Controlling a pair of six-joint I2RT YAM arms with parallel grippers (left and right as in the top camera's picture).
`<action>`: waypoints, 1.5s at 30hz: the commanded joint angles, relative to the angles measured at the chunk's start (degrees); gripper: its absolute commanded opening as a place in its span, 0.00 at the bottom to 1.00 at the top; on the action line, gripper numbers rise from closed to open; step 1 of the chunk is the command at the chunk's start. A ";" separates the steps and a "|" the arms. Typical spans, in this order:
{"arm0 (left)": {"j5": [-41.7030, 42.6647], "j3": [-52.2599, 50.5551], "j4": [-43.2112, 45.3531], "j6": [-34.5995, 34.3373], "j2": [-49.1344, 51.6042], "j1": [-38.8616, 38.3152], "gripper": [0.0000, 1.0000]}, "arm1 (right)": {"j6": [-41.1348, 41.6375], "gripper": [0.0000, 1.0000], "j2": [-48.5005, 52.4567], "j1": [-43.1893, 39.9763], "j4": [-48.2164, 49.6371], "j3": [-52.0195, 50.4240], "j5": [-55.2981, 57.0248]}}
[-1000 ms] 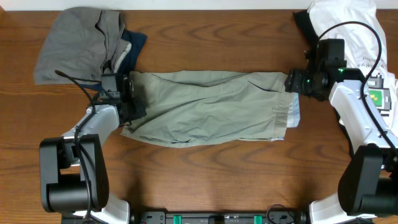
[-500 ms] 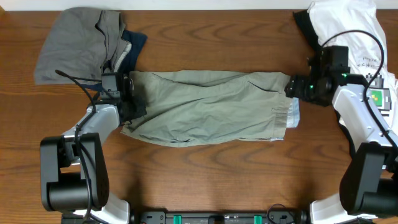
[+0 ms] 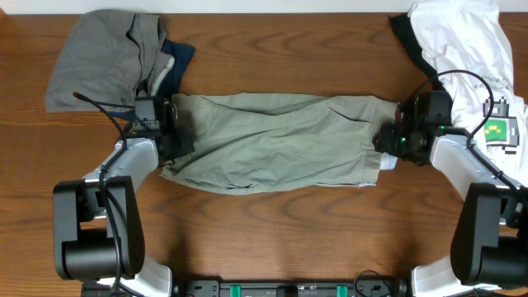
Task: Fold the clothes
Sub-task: 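Grasp the shorts' right end with the right gripper, left holding left end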
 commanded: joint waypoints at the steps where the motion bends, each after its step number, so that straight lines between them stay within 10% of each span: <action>1: 0.09 -0.24 -0.26 0.35 2.56 0.09 0.06 | 1.05 0.57 0.17 0.28 2.95 -2.32 -0.70; 11: 0.09 -0.24 -0.31 0.35 2.56 0.09 0.06 | 1.03 0.52 0.17 0.28 12.48 -8.39 -2.73; 25: 0.09 -0.24 -0.26 0.35 2.56 0.09 0.06 | 0.98 0.76 0.17 0.28 12.79 -9.09 12.74; 45: 0.09 -0.24 -0.42 0.35 2.56 0.09 0.06 | 7.45 0.52 15.43 7.65 21.57 -9.11 -3.41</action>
